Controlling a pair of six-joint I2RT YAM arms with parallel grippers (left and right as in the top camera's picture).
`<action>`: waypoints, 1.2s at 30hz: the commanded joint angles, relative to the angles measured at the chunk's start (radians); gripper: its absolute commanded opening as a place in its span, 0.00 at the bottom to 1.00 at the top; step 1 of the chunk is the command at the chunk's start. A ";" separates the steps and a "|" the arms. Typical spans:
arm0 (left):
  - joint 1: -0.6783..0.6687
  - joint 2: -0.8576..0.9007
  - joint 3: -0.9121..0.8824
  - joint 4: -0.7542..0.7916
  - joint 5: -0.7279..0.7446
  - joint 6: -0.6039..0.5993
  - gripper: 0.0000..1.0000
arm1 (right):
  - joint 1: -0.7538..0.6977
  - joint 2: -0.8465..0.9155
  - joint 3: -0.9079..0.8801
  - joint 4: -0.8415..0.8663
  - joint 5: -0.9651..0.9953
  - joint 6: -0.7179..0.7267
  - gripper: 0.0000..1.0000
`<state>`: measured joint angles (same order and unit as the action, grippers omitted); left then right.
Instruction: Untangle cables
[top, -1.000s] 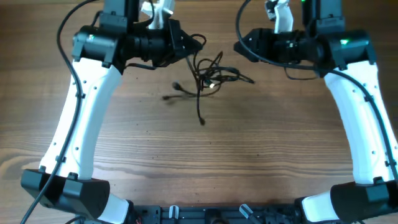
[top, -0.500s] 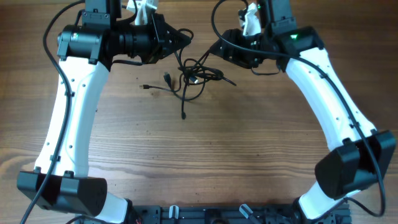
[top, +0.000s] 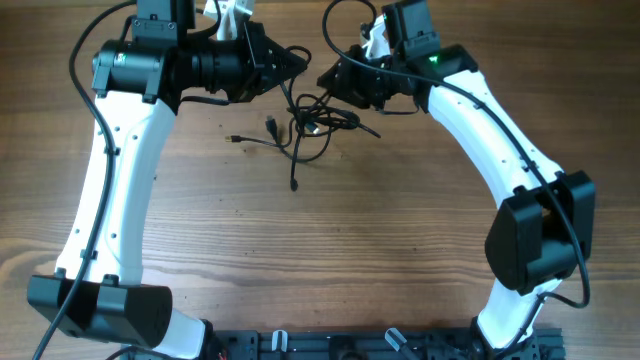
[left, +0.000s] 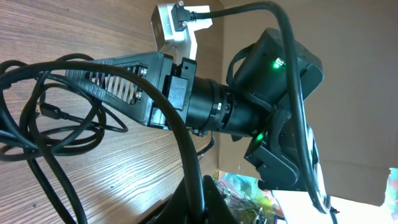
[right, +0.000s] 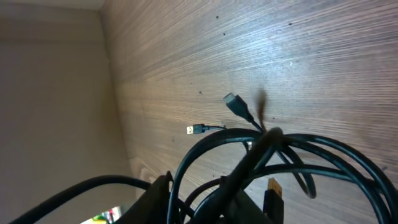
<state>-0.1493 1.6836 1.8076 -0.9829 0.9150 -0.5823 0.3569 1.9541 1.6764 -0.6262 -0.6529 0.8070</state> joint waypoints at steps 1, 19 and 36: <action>0.002 -0.006 0.012 -0.016 -0.070 0.002 0.04 | -0.007 0.012 -0.001 -0.033 0.040 -0.088 0.04; 0.154 0.000 0.009 -0.317 -1.046 -0.029 0.04 | -0.583 -0.768 0.028 -0.360 0.461 -0.336 0.04; 0.046 0.002 -0.102 -0.179 -0.541 0.216 0.46 | -0.143 -0.288 0.027 -0.424 0.097 -0.594 0.04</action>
<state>-0.1047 1.6848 1.7115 -1.1816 0.3176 -0.4103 0.1852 1.6588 1.6909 -1.0718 -0.4950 0.2108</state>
